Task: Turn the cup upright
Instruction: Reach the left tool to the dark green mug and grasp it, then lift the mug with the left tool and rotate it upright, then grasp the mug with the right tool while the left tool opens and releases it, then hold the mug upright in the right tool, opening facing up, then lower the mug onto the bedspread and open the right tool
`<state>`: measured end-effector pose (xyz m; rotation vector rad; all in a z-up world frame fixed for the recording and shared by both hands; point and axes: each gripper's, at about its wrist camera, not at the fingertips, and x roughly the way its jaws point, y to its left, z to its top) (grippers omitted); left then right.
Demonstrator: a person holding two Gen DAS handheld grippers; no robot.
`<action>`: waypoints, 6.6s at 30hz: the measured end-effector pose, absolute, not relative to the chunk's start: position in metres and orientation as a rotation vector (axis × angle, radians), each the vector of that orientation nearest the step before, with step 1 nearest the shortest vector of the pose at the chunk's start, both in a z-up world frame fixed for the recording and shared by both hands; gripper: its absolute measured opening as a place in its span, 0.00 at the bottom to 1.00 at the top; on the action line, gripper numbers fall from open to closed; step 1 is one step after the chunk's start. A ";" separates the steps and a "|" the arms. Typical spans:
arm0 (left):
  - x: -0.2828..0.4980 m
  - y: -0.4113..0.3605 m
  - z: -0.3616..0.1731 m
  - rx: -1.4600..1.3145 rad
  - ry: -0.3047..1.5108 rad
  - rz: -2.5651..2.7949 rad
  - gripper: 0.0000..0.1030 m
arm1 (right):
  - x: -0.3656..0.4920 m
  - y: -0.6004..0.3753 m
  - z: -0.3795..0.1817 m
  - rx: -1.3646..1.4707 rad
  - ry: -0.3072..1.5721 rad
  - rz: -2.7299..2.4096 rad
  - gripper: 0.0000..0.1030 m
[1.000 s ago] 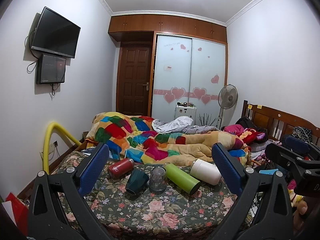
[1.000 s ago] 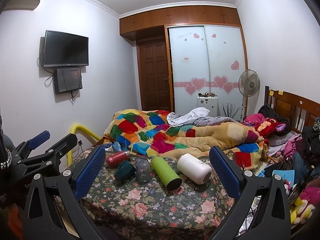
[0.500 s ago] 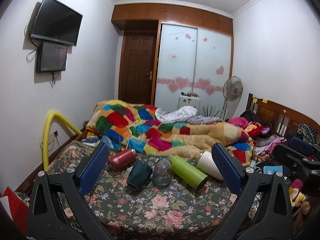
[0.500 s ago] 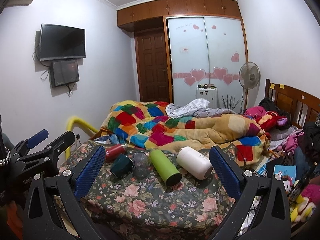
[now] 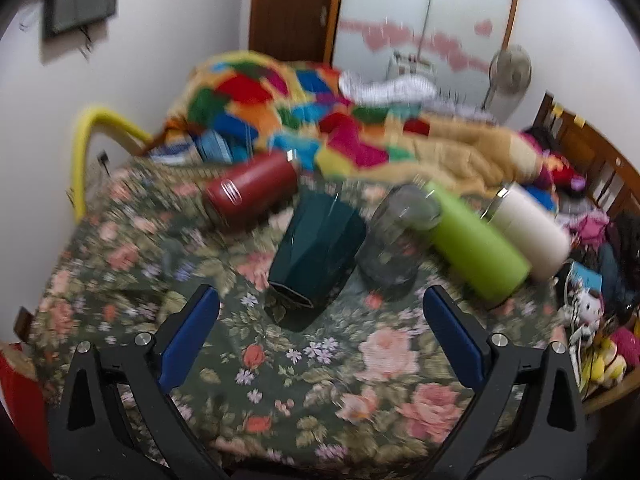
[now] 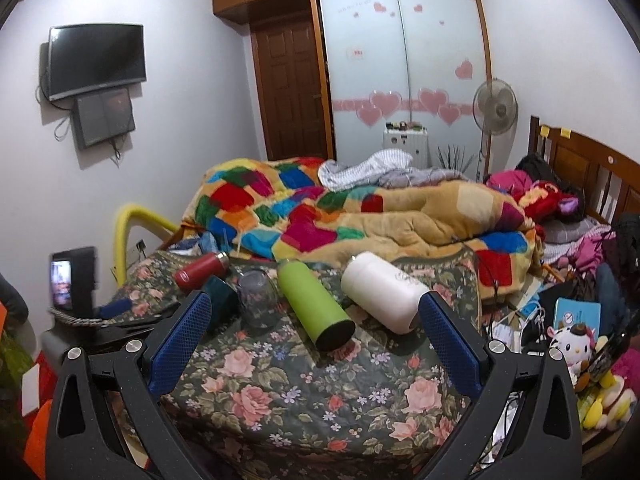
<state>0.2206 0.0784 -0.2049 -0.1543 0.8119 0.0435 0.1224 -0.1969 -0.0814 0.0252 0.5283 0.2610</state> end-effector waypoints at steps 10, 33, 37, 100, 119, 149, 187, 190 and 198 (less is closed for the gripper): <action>0.290 0.075 -0.267 -0.031 0.963 -0.045 0.84 | 0.162 -0.189 -0.113 0.011 0.645 0.254 1.00; 0.282 0.072 -0.266 -0.001 0.863 -0.033 0.66 | 0.172 -0.180 -0.124 -0.037 0.705 0.237 1.00; 0.260 0.068 -0.249 -0.003 0.852 -0.037 0.66 | 0.169 -0.178 -0.124 -0.043 0.702 0.239 1.00; 0.180 -0.072 -0.246 0.117 0.897 -0.253 0.87 | 0.136 -0.206 -0.151 -0.026 0.777 0.224 1.00; 0.150 0.048 -0.206 0.042 0.746 0.044 0.87 | 0.200 -0.152 -0.222 0.129 1.091 0.370 0.89; 0.153 0.057 -0.211 0.012 0.741 0.060 0.87 | 0.218 -0.114 -0.221 -0.037 1.098 0.381 0.70; 0.145 0.050 -0.197 0.000 0.730 0.037 0.87 | 0.201 -0.097 -0.222 -0.169 1.046 0.411 0.68; 0.139 0.046 -0.189 0.002 0.717 0.030 0.87 | 0.193 -0.104 -0.215 -0.155 1.042 0.422 0.68; 0.113 0.030 -0.147 -0.004 0.616 0.011 0.87 | 0.153 -0.132 -0.156 -0.147 0.871 0.395 0.69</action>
